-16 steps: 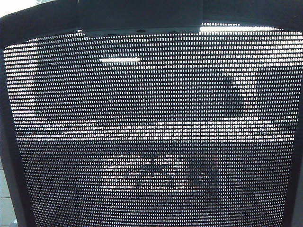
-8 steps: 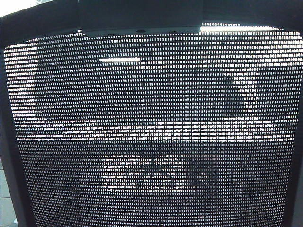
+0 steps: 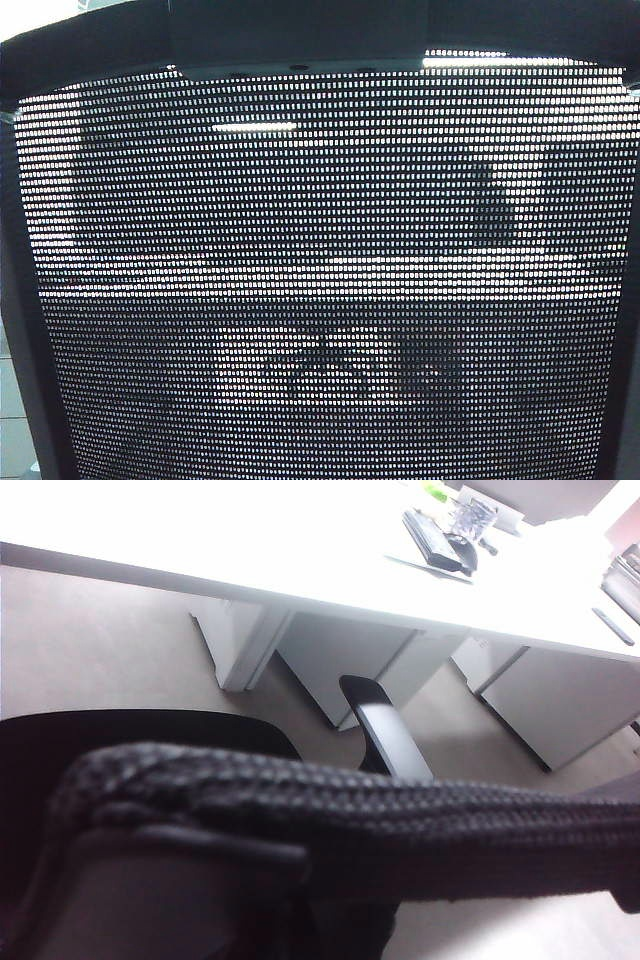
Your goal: Push the black chair under the table.
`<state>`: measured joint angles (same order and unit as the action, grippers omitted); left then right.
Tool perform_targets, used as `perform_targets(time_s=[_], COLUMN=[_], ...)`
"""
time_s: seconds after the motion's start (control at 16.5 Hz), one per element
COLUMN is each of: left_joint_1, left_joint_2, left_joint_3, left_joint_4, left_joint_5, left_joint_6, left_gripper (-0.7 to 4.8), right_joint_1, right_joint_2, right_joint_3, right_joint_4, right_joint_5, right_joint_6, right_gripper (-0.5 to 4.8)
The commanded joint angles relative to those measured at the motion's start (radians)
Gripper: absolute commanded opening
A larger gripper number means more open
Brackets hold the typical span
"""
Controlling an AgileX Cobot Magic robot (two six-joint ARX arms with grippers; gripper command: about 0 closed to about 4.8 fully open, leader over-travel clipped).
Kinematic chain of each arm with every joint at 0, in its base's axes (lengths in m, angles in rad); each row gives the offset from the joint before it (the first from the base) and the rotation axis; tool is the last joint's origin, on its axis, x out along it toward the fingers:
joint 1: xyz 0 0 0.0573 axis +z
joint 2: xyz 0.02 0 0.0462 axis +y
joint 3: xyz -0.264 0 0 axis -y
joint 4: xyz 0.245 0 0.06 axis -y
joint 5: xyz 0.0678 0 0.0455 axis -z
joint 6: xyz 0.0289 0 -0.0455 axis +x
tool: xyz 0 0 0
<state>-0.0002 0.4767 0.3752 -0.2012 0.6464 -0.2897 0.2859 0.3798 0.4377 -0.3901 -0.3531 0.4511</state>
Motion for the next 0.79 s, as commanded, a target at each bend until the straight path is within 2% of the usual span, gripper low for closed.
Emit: perform_targets(time_s=[0.06, 0.49, 0.79], left_joint_1=[0.001, 0.001, -0.024], left_joint_2=[0.045, 0.174, 0.309], left_joint_3=[0.004, 0.005, 0.005], left_joint_4=[0.068, 0.250, 0.444], left_joint_5=[-0.026, -0.068, -0.087], left_joint_6=[0.001, -0.019, -0.033], left_gripper=[-0.06, -0.06, -0.06], right_joint_1=[-0.002, -0.003, -0.004], right_joint_2=[0.031, 0.232, 0.377], right_joint_3=[0.002, 0.002, 0.002], right_joint_4=[0.062, 0.295, 0.467], right_joint_5=[0.052, 0.077, 0.131], right_joint_6=[-0.007, -0.037, -0.063], right_gripper=[-0.05, -0.05, -0.05])
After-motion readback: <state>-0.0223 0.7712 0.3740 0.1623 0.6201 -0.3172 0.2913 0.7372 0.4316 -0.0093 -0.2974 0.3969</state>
